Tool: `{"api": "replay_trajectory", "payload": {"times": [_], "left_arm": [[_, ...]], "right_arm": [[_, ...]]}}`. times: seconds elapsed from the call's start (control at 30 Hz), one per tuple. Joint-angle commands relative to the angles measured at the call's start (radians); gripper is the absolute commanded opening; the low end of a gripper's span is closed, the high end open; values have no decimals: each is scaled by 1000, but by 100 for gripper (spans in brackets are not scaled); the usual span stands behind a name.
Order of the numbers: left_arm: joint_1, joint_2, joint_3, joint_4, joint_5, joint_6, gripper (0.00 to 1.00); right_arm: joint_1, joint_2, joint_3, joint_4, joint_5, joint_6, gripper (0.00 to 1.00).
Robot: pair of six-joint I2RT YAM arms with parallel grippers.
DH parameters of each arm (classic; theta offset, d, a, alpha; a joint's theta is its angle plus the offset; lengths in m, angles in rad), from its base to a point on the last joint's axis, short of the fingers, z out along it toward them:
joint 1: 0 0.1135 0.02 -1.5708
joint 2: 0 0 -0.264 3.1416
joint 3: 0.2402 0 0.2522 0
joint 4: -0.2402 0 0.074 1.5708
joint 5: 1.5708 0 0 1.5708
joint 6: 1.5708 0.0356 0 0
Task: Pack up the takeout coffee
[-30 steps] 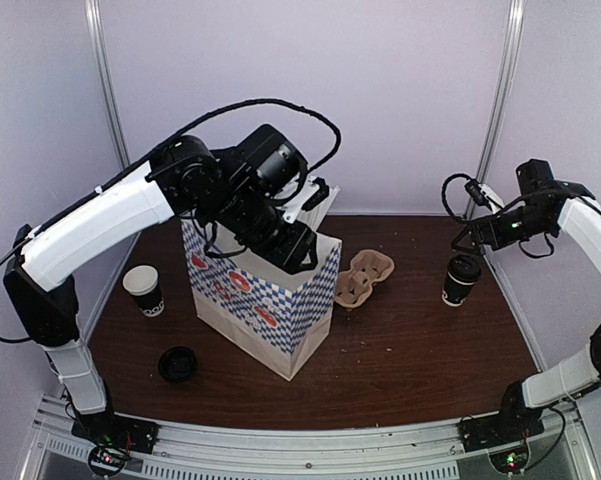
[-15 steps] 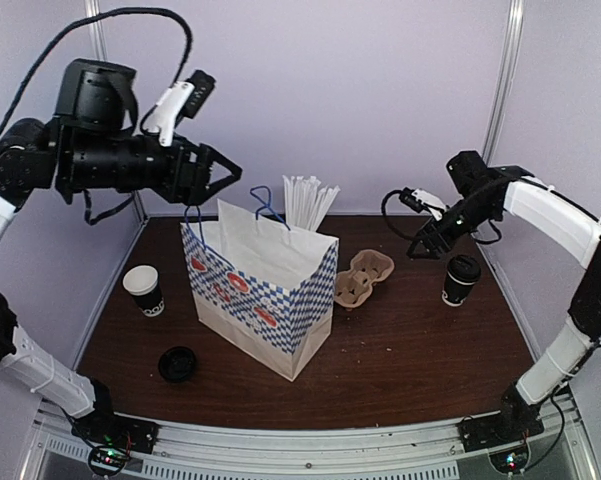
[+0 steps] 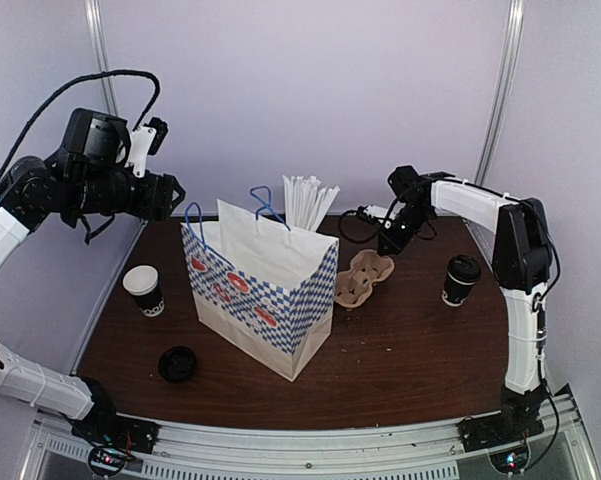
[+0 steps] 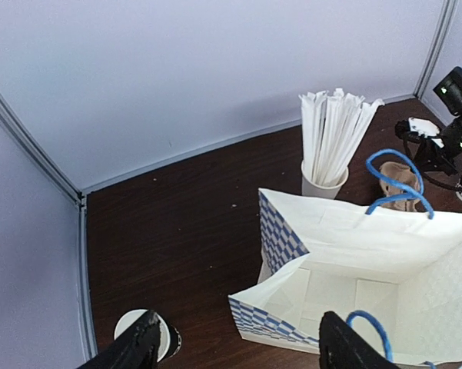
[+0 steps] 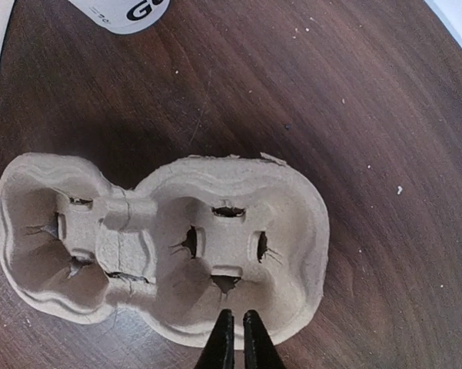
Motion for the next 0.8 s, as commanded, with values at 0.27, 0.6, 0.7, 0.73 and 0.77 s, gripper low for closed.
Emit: {"api": "replay_trajectory", "payload": {"times": [0.27, 0.6, 0.7, 0.73, 0.77], "left_arm": [[134, -23, -103, 121, 112, 11, 71], [146, -31, -151, 149, 152, -3, 72], [146, -37, -165, 161, 162, -10, 72], [148, -37, -169, 162, 163, -10, 72], [148, -38, -171, 163, 164, -10, 72]], "right_arm": [[20, 44, -4, -97, 88, -59, 1], [41, -78, -175, -213, 28, -163, 2], [64, -99, -196, -262, -18, -169, 3], [71, -106, -203, -268, -29, -168, 3], [79, -113, -209, -270, -35, -165, 4]]}}
